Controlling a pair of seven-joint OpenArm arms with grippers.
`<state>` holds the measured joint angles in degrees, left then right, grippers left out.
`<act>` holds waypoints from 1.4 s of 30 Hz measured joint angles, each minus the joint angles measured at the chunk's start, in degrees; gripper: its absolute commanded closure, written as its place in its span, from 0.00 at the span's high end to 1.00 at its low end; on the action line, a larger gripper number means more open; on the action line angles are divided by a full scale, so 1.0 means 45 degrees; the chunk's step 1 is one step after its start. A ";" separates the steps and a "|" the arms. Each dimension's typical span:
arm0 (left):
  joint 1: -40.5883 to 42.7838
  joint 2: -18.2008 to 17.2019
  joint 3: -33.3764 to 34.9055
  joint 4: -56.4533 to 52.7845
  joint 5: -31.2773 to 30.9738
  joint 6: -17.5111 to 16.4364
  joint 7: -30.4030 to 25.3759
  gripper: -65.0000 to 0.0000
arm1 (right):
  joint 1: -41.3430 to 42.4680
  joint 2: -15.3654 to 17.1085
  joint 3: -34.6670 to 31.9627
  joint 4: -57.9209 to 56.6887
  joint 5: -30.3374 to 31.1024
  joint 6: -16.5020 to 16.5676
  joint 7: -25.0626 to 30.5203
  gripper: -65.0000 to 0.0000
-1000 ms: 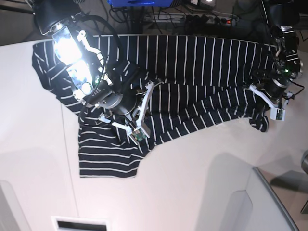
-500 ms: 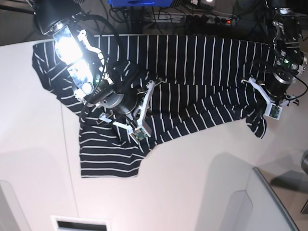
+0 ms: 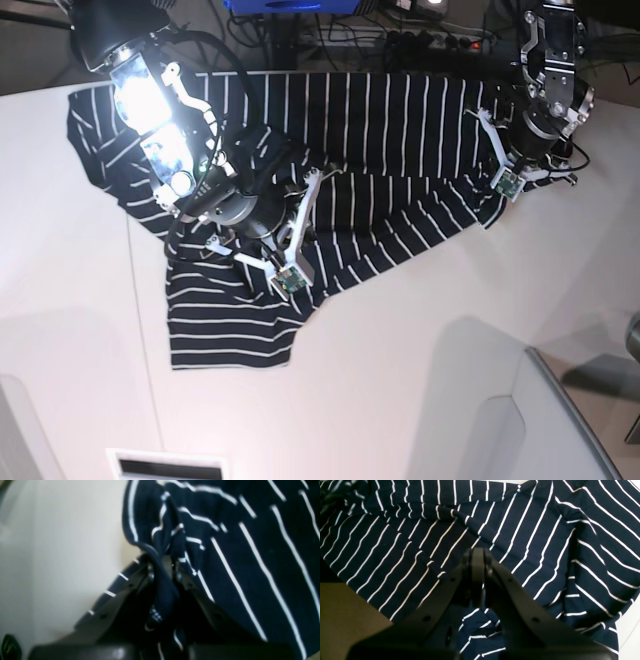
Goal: Layout the t-shirt on the table in an organized manner, then fold the t-shirt properly
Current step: 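Lower the left gripper onto the shirt edge and grasp it, then hold the grasped edge with the left gripper and pull it inward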
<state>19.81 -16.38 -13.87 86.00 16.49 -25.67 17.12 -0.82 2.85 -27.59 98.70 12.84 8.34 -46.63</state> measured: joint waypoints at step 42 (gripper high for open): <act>-0.0063 0.0355 -0.1404 0.3837 -0.0787 -0.1234 0.2210 0.41 | 0.0010 -0.0005 0.0000 -0.0019 0.0005 0.0005 0.0000 0.02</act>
<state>19.53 -14.79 -20.18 103.26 12.95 -31.22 27.07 -0.78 2.83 -27.59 98.61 12.86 8.36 -46.63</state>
